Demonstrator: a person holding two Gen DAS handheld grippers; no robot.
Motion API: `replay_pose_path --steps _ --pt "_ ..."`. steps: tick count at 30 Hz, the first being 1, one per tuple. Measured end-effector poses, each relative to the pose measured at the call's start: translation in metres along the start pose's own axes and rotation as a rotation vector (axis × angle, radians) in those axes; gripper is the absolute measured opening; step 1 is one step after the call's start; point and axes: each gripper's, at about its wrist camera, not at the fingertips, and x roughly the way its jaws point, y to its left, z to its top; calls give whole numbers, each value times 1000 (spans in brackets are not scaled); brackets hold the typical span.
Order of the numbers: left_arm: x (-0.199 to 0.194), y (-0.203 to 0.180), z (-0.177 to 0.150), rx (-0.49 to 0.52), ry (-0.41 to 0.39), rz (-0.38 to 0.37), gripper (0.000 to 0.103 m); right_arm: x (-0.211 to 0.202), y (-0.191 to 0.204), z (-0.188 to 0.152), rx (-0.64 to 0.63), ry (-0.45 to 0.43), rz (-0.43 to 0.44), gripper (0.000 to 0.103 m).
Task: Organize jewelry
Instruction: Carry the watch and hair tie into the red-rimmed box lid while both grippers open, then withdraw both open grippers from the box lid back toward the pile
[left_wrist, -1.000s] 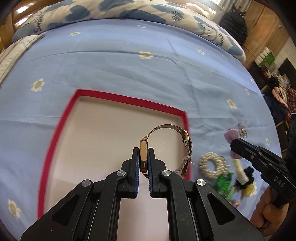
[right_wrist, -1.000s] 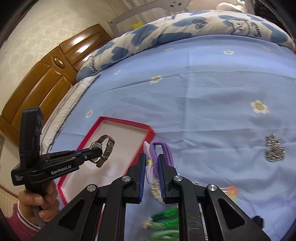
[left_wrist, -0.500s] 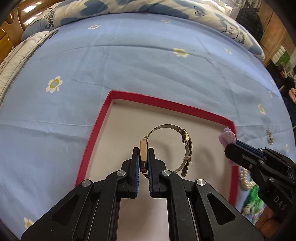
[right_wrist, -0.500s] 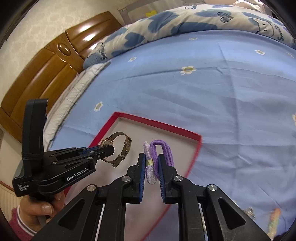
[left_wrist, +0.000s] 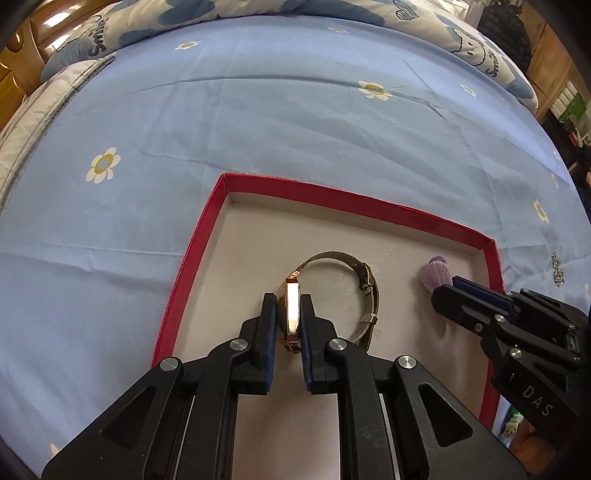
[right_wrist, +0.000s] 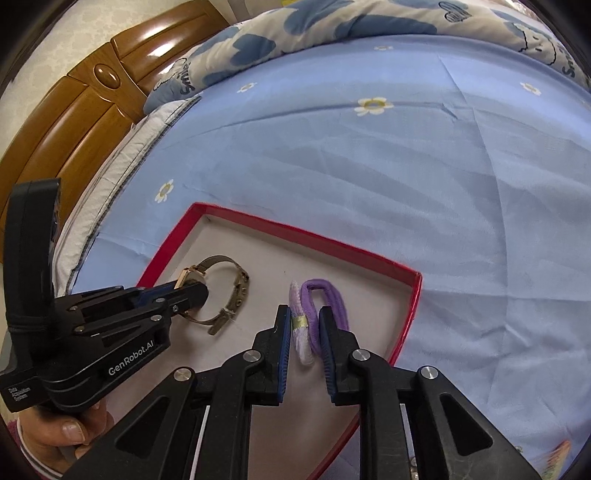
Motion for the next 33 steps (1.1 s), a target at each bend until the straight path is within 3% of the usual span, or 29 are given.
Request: replay_pose_path --steps 6,10,14,26,28,33 --pt "-5 -3 -1 6 -6 17 13 -4 0 0 2 -6 2 20" --pt "-13 -1 -4 5 -24 31 34 -11 -2 0 15 -20 13 30" --pt "-26 5 -7 -13 -44 24 34 -25 -6 -4 27 -38 16 31" --pt "-84 -17 -42 -24 -111 -98 42 -111 -37 -48 113 -162 14 38" --pt "-90 -24 -48 -23 -112 -118 42 -125 -47 -58 138 -182 6 44" --pt "-100 -42 -63 -14 -102 -177 43 -155 -67 -82 174 -222 -24 44"
